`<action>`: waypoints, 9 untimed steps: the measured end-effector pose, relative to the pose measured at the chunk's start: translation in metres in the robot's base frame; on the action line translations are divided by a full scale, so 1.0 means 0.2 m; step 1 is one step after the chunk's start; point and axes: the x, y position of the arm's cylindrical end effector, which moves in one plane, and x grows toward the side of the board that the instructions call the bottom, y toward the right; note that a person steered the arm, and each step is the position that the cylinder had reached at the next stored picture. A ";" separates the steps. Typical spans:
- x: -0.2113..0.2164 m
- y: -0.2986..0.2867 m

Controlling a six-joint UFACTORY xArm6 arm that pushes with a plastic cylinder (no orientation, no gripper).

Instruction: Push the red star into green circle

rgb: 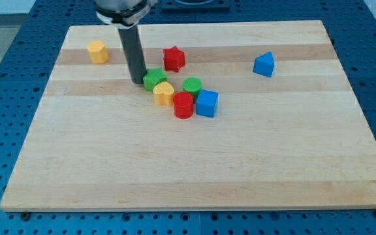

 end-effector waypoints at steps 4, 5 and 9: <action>-0.13 -0.31; -0.28 -0.43; -0.17 0.65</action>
